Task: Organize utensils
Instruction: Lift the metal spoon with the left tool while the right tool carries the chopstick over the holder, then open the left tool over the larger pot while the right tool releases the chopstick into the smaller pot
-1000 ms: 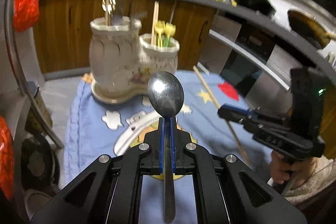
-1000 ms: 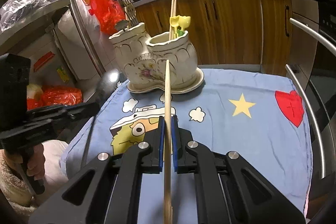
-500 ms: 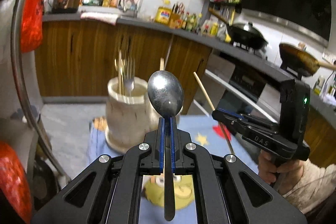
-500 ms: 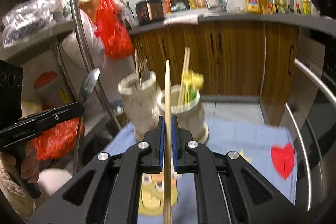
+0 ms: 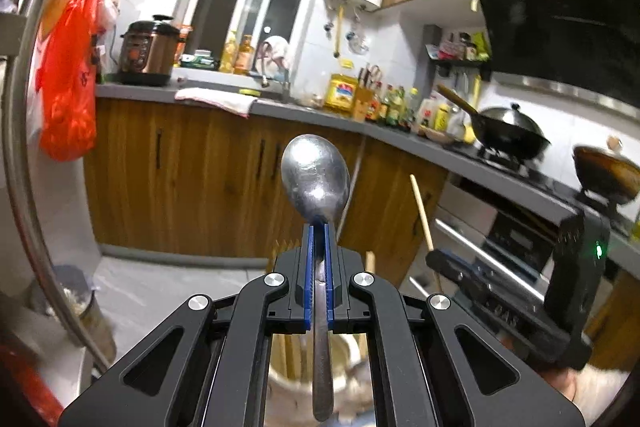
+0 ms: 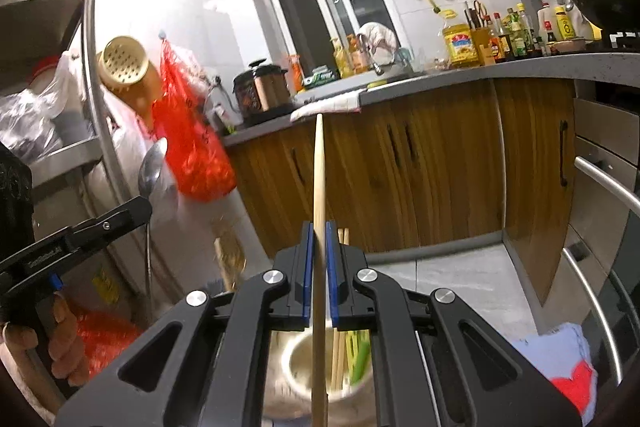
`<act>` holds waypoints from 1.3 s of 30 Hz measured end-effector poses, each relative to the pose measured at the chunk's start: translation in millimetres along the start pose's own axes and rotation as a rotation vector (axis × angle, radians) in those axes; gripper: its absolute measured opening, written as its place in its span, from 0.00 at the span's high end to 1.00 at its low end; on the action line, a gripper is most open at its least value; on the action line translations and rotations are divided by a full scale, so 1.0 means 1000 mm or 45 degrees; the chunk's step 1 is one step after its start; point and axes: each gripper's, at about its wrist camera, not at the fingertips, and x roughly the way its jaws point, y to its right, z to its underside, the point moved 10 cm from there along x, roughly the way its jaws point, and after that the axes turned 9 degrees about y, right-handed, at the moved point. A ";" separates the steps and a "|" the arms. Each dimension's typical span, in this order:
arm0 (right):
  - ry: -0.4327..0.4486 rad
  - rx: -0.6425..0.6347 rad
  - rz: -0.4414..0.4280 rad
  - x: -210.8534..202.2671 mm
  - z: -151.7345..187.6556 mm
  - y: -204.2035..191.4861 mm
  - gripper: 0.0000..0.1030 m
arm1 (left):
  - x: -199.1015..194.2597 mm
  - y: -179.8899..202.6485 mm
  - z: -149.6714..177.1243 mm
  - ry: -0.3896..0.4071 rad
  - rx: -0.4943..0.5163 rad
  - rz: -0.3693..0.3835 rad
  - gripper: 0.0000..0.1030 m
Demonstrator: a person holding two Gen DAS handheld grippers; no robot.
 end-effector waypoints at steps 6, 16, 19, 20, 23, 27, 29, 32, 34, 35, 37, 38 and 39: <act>0.103 -0.026 0.025 0.027 0.001 -0.002 0.94 | 0.024 -0.010 0.001 0.064 0.030 -0.068 0.95; 0.100 -0.131 0.059 0.042 0.036 -0.004 0.94 | 0.029 -0.017 0.028 0.096 0.120 -0.098 0.95; 0.071 -0.139 0.060 0.040 0.045 -0.002 0.94 | 0.027 -0.015 0.037 0.072 0.164 -0.091 0.95; 0.051 -0.135 0.047 0.037 0.049 0.000 0.94 | 0.025 -0.014 0.041 0.061 0.167 -0.084 0.95; 0.025 -0.133 0.034 0.027 0.055 0.003 0.94 | 0.020 -0.015 0.048 0.029 0.159 -0.081 0.95; 0.001 -0.091 0.018 0.011 0.057 0.009 0.94 | 0.011 -0.018 0.055 -0.008 0.147 -0.080 0.95; -0.015 -0.079 0.003 0.006 0.060 0.009 0.94 | 0.008 -0.019 0.063 -0.045 0.143 -0.081 0.96; -0.032 -0.090 0.002 -0.001 0.066 0.009 0.94 | 0.009 -0.019 0.077 -0.102 0.150 -0.085 0.97; -0.056 -0.090 0.005 -0.001 0.073 0.009 0.94 | 0.011 -0.016 0.085 -0.131 0.163 -0.079 0.97; -0.065 -0.092 0.009 -0.001 0.076 0.009 0.94 | 0.011 -0.016 0.087 -0.140 0.168 -0.080 0.97; -0.087 -0.097 0.016 0.001 0.080 0.009 0.94 | 0.011 -0.015 0.092 -0.156 0.185 -0.082 0.97; -0.101 -0.099 0.018 0.002 0.083 0.010 0.94 | 0.011 -0.016 0.094 -0.163 0.190 -0.084 0.97; -0.114 -0.102 0.026 0.003 0.086 0.010 0.94 | 0.012 -0.017 0.096 -0.170 0.188 -0.084 0.97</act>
